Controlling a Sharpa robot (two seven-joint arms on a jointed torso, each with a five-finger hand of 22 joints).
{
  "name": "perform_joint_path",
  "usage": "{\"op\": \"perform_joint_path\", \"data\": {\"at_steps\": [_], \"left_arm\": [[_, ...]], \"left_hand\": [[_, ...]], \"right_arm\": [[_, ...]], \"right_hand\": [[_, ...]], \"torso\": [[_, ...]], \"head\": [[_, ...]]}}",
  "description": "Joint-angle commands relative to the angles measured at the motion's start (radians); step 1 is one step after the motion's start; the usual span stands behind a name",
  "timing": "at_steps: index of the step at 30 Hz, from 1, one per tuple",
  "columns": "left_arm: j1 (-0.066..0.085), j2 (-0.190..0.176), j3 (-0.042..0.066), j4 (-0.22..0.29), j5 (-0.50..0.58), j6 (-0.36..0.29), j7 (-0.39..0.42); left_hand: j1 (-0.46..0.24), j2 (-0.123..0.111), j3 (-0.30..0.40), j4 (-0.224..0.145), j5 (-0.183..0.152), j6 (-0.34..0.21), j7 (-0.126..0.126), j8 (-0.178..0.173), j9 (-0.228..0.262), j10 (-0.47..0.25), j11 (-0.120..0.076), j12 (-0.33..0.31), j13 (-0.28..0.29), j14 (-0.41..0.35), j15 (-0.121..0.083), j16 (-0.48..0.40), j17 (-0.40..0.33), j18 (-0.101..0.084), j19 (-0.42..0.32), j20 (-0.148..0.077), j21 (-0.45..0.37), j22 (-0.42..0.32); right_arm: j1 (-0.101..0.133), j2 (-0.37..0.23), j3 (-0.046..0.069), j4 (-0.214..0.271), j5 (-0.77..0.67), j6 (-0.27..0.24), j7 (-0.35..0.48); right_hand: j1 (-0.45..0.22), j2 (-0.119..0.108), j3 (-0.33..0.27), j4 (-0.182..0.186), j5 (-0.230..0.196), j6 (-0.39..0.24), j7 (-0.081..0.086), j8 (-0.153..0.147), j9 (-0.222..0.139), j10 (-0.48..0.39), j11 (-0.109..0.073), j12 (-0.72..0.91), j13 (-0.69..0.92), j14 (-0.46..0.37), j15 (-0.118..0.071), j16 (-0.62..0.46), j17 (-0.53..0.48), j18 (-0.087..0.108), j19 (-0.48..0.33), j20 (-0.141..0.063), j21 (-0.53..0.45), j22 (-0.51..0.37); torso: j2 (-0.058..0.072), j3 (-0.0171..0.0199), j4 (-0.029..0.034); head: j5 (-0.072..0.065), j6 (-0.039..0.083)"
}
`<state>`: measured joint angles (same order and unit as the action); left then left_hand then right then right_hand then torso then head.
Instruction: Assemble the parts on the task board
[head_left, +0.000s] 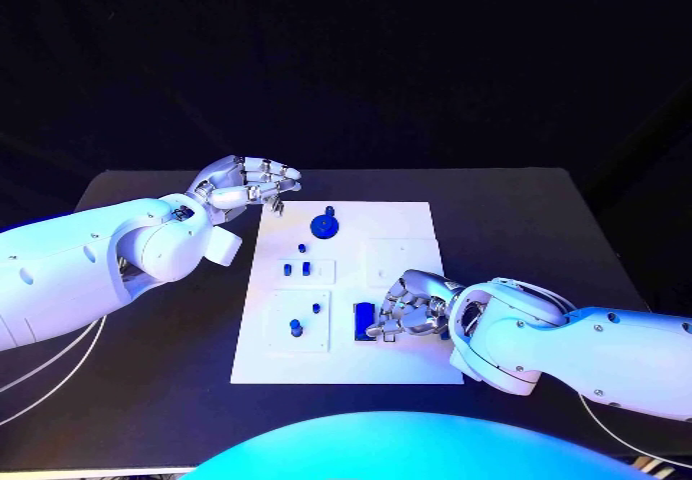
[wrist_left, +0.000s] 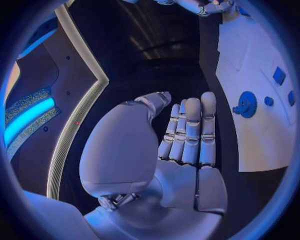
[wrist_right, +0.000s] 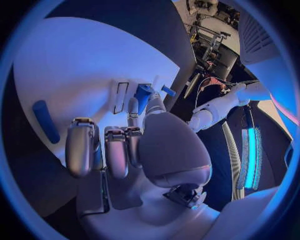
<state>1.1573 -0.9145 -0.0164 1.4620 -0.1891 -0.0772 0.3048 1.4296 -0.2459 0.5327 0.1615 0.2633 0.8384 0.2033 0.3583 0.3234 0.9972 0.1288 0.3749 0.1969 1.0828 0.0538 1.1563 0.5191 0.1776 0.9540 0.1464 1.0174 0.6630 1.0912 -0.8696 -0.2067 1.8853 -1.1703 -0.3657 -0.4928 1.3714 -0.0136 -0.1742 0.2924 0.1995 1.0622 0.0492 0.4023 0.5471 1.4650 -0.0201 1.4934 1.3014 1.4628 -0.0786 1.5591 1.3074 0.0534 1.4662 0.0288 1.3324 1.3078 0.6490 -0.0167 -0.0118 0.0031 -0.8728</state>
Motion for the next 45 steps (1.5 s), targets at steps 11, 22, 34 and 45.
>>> {"op": "perform_joint_path", "data": {"at_steps": [11,22,34,45], "left_arm": [[0.001,0.001,0.0,0.006,-0.002,0.023,0.003],[0.001,0.001,0.0,0.004,-0.002,0.023,0.002],[0.001,0.0,0.0,0.004,-0.002,0.022,0.002],[0.001,-0.003,0.0,0.004,-0.002,0.022,0.002]], "left_hand": [[0.003,0.007,0.007,-0.002,0.006,-0.005,-0.005,0.004,0.001,0.001,-0.003,0.005,0.002,-0.003,-0.003,-0.001,-0.001,0.008,-0.003,0.001,-0.003,-0.001],[0.003,0.007,0.007,-0.002,0.006,-0.005,-0.005,0.004,0.001,0.001,-0.003,0.005,0.002,-0.003,-0.003,-0.001,-0.001,0.008,-0.003,0.001,-0.003,-0.001],[0.003,0.007,0.007,-0.002,0.006,-0.005,-0.005,0.004,0.001,0.001,-0.003,0.005,0.002,-0.003,-0.003,-0.001,-0.001,0.008,-0.003,0.001,-0.003,-0.001],[0.004,0.008,0.009,-0.003,0.006,-0.005,-0.004,0.005,0.001,0.001,-0.002,0.006,0.002,-0.003,-0.003,-0.001,-0.002,0.008,-0.002,0.001,-0.003,-0.001]], "right_arm": [[-0.002,0.013,0.0,-0.011,-0.058,0.031,0.024],[-0.006,0.021,0.0,-0.015,-0.074,0.035,0.018],[-0.006,0.022,0.0,-0.024,-0.086,-0.008,-0.001],[-0.005,-0.012,0.0,-0.002,-0.072,-0.045,0.054]], "right_hand": [[0.018,-0.054,0.088,-0.004,0.004,0.012,-0.006,-0.009,-0.005,0.078,-0.008,0.018,0.222,0.1,-0.008,0.001,0.225,-0.007,0.027,-0.003,0.002,0.184],[0.031,-0.061,0.104,-0.005,0.003,0.014,-0.007,-0.01,-0.006,0.08,-0.01,0.022,0.226,0.1,-0.009,0.001,0.225,-0.007,0.028,-0.004,0.004,0.186],[0.014,-0.046,0.125,0.0,0.002,0.025,-0.01,-0.006,-0.005,0.081,-0.011,0.024,0.228,0.1,-0.01,0.0,0.225,-0.007,0.028,-0.006,0.003,0.186],[-0.015,-0.055,0.129,0.0,0.001,0.019,-0.008,-0.008,-0.006,0.08,-0.01,0.02,0.225,0.1,-0.01,0.0,0.224,-0.007,0.028,-0.006,0.002,0.187]], "torso": [[0.0,-0.0002,0.0002],[0.0,0.0005,-0.0008],[0.0,0.0005,-0.0007],[-0.002,0.0005,-0.0016]], "head": [[0.001,0.0],[0.003,0.0],[0.003,0.0],[0.005,0.006]]}}
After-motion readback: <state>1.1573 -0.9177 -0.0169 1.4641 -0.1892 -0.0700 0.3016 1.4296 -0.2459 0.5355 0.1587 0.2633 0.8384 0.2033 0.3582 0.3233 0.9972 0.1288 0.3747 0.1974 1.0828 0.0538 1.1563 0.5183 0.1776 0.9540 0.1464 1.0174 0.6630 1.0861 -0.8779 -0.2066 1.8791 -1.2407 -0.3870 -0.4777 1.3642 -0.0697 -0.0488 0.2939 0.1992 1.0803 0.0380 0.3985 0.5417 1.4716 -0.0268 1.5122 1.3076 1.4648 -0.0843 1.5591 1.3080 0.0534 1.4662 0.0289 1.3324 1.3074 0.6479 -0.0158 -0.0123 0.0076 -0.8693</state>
